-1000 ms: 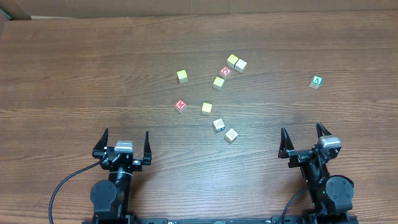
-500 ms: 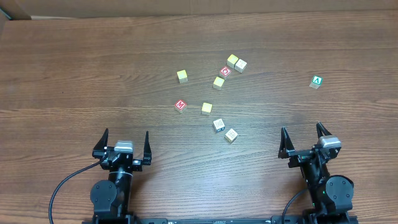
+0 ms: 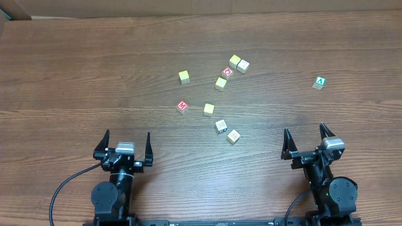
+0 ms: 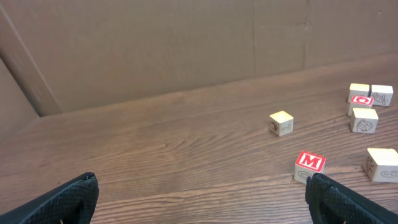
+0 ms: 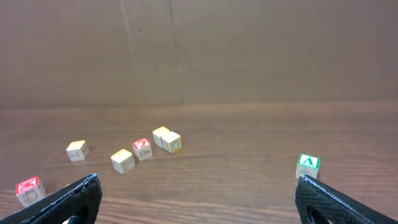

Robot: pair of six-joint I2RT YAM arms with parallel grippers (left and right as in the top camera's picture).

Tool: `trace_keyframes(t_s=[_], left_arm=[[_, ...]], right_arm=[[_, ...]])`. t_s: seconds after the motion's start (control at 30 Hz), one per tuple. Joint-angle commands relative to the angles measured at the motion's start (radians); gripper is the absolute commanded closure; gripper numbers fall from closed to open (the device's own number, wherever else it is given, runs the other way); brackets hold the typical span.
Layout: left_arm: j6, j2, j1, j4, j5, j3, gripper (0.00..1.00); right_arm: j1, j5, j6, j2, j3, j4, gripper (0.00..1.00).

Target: Flip 4 blocks

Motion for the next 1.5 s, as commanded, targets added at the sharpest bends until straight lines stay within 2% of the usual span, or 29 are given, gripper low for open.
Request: trace_keyframes(t_s=[0.0, 0.17, 0.37, 0.5, 0.6, 0.67, 0.8, 0.93, 1.0, 1.1, 1.23, 1.47], left_arm=[[-0.022, -0.011, 0.006, 0.006, 0.04, -0.004, 0.0], [-0.114, -0.011, 0.004, 0.005, 0.113, 0.0, 0.0], [-0.12, 0.048, 0.004, -0.029, 0.134, 0.085, 0.0], [-0.135, 0.234, 0.004, -0.062, 0.135, 0.217, 0.0], [-0.18, 0.455, 0.004, -0.133, 0.153, 0.375, 0.0], [-0.195, 0.626, 0.003, -0.219, 0.208, 0.517, 0.0], [-0.217, 0.952, 0.002, -0.514, 0.309, 0.854, 0.0], [-0.216, 1.229, -0.011, -0.863, 0.326, 1.177, 0.0], [-0.216, 1.31, -0.011, -0.948, 0.348, 1.259, 0.0], [-0.217, 1.39, -0.011, -0.997, 0.396, 1.305, 0.0], [-0.236, 1.455, -0.011, -1.007, 0.454, 1.303, 0.0], [-0.246, 1.534, -0.011, -1.015, 0.476, 1.303, 0.0]], right_arm=[[-0.004, -0.077, 0.008, -0.012, -0.01, 0.031, 0.0], [-0.004, -0.227, 0.156, -0.012, 0.011, 0.066, 0.0], [-0.003, -0.387, 0.179, 0.009, 0.098, 0.066, 0.0], [-0.003, -0.45, 0.182, 0.109, 0.195, 0.059, 0.0], [-0.002, -0.488, 0.182, 0.238, 0.293, 0.01, 0.0], [-0.001, -0.525, 0.182, 0.347, 0.372, -0.058, 0.0], [-0.001, -0.613, 0.181, 0.607, 0.56, -0.278, 0.0], [-0.001, -0.667, 0.18, 0.877, 0.75, -0.557, 0.0], [0.0, -0.667, 0.177, 0.983, 0.81, -0.671, 0.0], [0.019, -0.663, 0.141, 1.117, 0.849, -0.779, 0.0], [0.082, -0.627, 0.095, 1.25, 0.85, -0.844, 0.0], [0.227, -0.597, 0.113, 1.304, 0.85, -0.783, 0.0]])
